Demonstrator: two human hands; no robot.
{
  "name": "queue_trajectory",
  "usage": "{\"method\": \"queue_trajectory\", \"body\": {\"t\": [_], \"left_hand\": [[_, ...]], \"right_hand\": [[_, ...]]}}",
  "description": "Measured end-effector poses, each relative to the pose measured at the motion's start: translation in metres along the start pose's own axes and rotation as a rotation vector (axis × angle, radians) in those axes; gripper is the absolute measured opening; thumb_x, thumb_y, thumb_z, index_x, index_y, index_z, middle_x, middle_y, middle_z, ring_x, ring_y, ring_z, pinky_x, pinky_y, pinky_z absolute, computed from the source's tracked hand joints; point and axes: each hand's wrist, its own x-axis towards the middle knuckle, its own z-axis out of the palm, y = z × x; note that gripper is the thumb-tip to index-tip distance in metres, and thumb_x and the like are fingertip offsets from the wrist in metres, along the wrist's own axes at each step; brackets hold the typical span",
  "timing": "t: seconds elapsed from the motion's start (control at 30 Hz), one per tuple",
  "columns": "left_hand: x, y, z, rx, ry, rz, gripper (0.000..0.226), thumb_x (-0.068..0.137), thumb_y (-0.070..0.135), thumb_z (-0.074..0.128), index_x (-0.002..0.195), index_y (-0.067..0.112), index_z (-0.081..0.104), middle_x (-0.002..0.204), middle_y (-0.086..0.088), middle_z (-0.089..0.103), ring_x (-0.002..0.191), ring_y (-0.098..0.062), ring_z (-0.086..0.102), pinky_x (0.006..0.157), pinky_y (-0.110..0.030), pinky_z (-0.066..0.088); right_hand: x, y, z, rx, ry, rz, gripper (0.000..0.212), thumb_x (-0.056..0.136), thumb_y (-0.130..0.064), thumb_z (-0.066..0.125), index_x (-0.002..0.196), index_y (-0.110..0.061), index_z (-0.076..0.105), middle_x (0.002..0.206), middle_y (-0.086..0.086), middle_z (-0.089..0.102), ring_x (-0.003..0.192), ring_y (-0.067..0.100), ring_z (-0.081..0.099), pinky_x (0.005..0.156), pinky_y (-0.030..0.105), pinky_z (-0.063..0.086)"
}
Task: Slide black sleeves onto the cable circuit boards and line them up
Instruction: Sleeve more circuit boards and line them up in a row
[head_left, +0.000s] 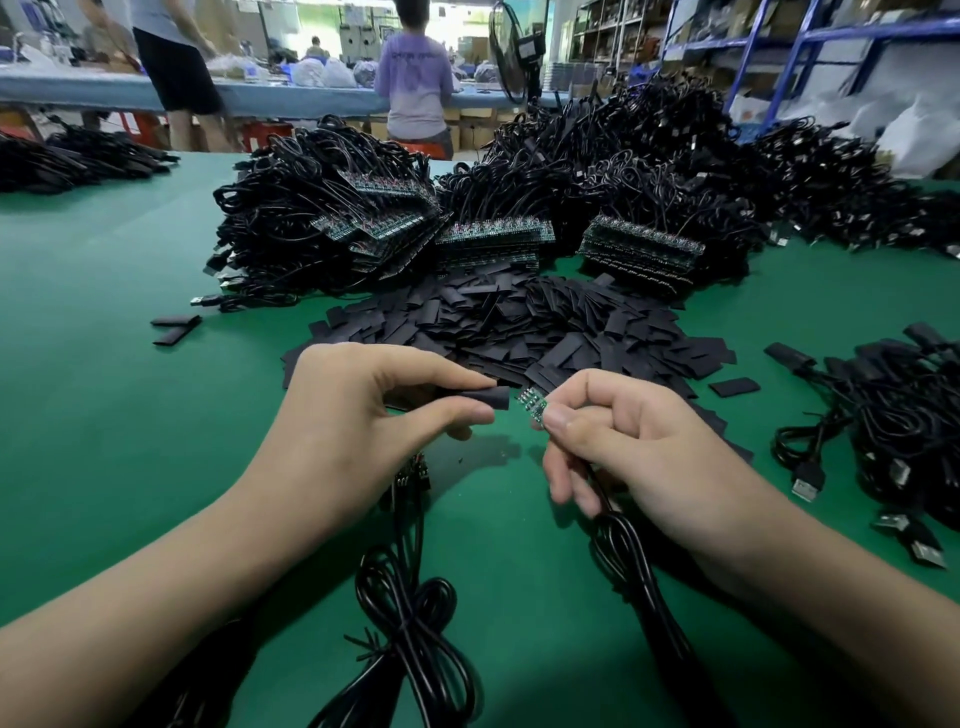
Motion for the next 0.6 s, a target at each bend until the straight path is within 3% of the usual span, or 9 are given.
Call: {"method": "queue_trajectory", "body": {"t": [0.13,0.3,0.47,0.6], "left_hand": [[0.001,-0.001,0.000,0.004,-0.015,-0.001,0.020,0.074,0.038,0.078,0.092,0.030,0.082,0.071,0.017,0.075,0.069,0.001,0.072,0.072,-0.011,0.053],[0.000,-0.001,-0.001,0.003,-0.064,0.048,0.018,0.076,0.035,0.079,0.093,0.029,0.082,0.078,0.015,0.077,0.074,-0.001,0.073,0.076,-0.013,0.054],[0.003,0.002,-0.009,0.169,-0.167,0.249,0.022,0.080,0.030,0.080,0.099,0.022,0.082,0.089,0.012,0.077,0.080,-0.004,0.072,0.077,-0.023,0.056],[0.004,0.003,-0.011,0.286,-0.142,0.389,0.024,0.081,0.026,0.082,0.103,0.015,0.081,0.090,0.004,0.076,0.080,-0.007,0.071,0.075,-0.025,0.056]], "right_hand": [[-0.001,0.000,-0.001,0.031,-0.006,0.030,0.016,0.104,-0.018,0.055,0.092,-0.008,0.061,0.063,0.007,0.067,0.048,0.012,0.047,0.047,0.021,0.035],[0.000,0.002,-0.004,0.060,-0.053,0.067,0.017,0.103,-0.016,0.057,0.089,-0.007,0.062,0.061,0.009,0.064,0.046,0.013,0.046,0.046,0.019,0.036],[0.000,0.004,-0.006,0.092,-0.105,0.090,0.019,0.102,-0.015,0.058,0.084,-0.011,0.062,0.062,0.010,0.064,0.046,0.012,0.047,0.048,0.018,0.038],[0.000,0.005,-0.007,0.208,-0.139,0.126,0.018,0.100,-0.019,0.059,0.085,-0.013,0.065,0.064,0.010,0.063,0.046,0.011,0.048,0.051,0.018,0.040]]}}
